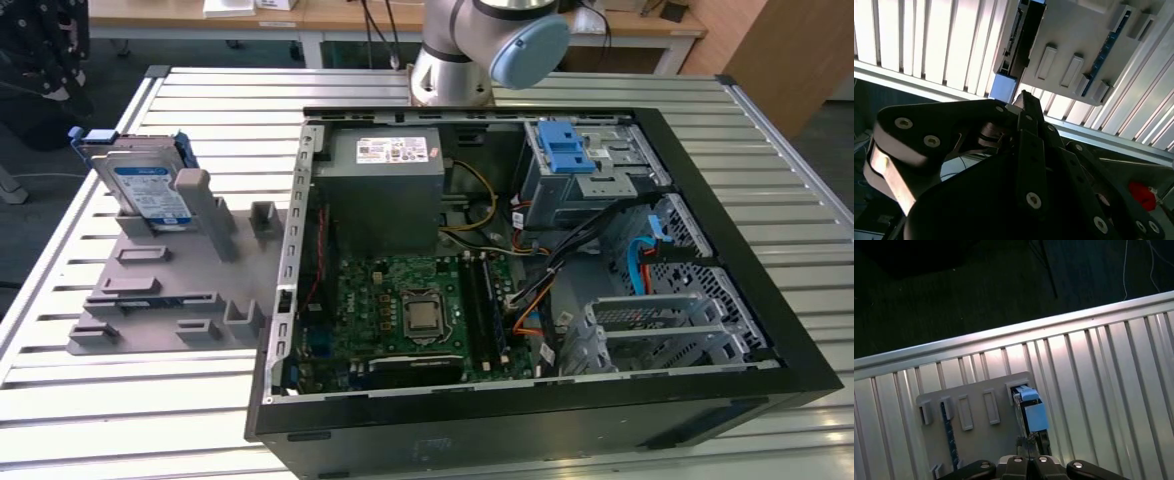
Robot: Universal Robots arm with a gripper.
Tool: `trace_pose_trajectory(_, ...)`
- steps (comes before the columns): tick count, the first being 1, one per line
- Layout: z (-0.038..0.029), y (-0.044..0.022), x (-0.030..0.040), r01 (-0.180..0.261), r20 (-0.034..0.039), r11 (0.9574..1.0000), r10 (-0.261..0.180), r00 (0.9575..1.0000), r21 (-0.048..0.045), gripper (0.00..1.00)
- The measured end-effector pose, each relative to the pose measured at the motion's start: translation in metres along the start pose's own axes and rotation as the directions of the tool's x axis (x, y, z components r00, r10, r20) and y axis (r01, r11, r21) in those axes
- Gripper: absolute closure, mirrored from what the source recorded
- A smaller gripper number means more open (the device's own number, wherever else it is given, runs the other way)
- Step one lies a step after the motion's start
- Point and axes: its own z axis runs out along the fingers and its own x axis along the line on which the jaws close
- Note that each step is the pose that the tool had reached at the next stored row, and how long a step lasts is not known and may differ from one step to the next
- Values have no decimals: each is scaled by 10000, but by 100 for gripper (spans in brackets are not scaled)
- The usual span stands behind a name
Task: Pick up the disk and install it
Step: 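Pick up the disk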
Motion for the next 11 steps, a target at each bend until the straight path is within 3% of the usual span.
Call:
trace_pose_trajectory(5,8,0,1,596,-24,9982,-596,9982,-24,89)
trace_pose_trajectory(10,11,14,4,695,-25,9976,-696,9976,-15,89)
trace_pose_trajectory(11,11,14,4,696,-25,9976,-696,9976,-13,83)
